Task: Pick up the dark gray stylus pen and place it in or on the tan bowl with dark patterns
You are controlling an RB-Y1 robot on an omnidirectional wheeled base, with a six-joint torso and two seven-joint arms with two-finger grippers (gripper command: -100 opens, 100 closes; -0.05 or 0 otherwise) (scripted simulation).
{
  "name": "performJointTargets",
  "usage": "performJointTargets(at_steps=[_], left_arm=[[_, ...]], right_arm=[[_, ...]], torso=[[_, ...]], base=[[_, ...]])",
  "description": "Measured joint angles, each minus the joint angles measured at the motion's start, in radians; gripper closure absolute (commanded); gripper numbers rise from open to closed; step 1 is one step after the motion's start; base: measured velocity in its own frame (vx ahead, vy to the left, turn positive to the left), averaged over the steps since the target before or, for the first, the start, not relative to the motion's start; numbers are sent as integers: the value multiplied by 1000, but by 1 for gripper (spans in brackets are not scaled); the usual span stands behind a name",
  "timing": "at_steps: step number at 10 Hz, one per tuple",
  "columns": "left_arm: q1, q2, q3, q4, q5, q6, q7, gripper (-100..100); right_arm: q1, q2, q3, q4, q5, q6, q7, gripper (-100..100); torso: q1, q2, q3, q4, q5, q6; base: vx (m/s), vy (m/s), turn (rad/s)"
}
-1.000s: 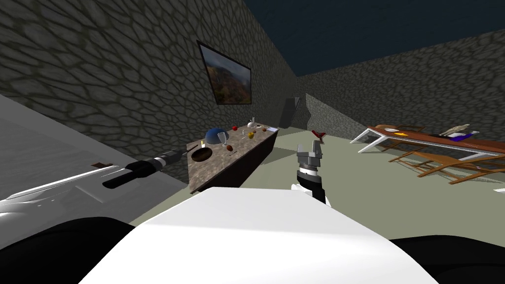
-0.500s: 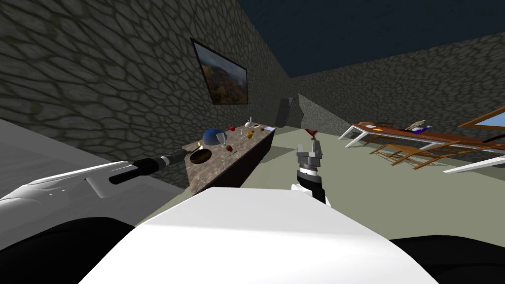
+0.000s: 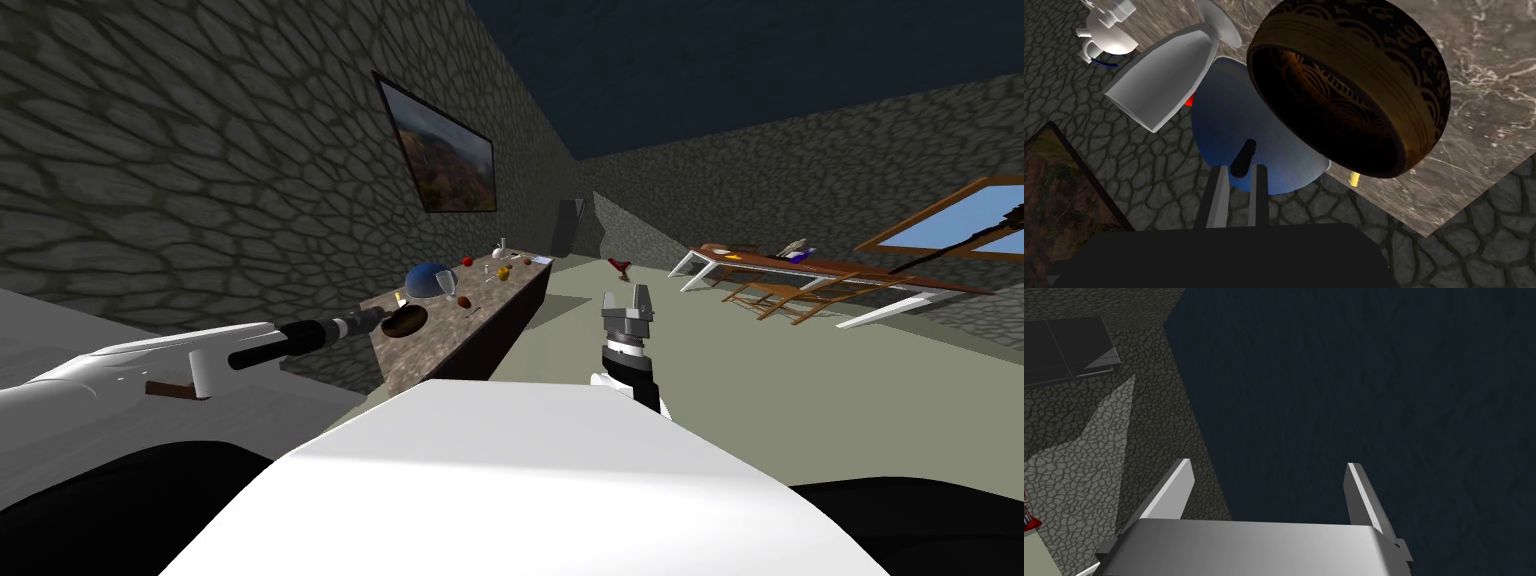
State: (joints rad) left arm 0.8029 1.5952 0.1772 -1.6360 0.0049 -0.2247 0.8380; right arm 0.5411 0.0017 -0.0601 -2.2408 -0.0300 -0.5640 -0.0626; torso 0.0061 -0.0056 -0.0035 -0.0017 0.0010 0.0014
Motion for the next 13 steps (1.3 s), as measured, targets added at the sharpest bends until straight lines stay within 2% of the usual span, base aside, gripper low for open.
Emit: performJointTargets(at_steps=[1,3,4,8,9,10,13], left_arm=[[26,19,-4,-5,6,-2,2,100],[25,36,-38,-2,11,-5,4,100],[26,37,-41,-2,11,-5,4,-100],[26,37,-41,-2,11,-5,4,-100],[26,37,-41,-2,11,-5,4,0],[26,37,-41,-2,11,-5,4,-100],[36,115,-8,-10,42,-18,27,-100]], right_arm=[[0,0,0,0,0,0,0,0],[0,0,0,0,0,0,0,0],[0,0,0,0,0,0,0,0],[0,0,0,0,0,0,0,0],[0,0,0,0,0,0,0,0],[0,0,0,0,0,0,0,0],[0,0,0,0,0,0,0,0]], torso=[[0,0,0,0,0,0],[-3,0,0,0,0,-1],[-4,0,0,0,-1,-1],[-6,-1,0,0,-2,-1],[-6,-1,0,0,-2,-1],[-6,-1,0,0,-2,-1],[-7,-1,-1,0,-2,-1]], base=[[-18,44,-53],[-11,18,-14],[0,0,0],[0,0,0],[0,0,0],[4,2,195],[8,-4,146]])
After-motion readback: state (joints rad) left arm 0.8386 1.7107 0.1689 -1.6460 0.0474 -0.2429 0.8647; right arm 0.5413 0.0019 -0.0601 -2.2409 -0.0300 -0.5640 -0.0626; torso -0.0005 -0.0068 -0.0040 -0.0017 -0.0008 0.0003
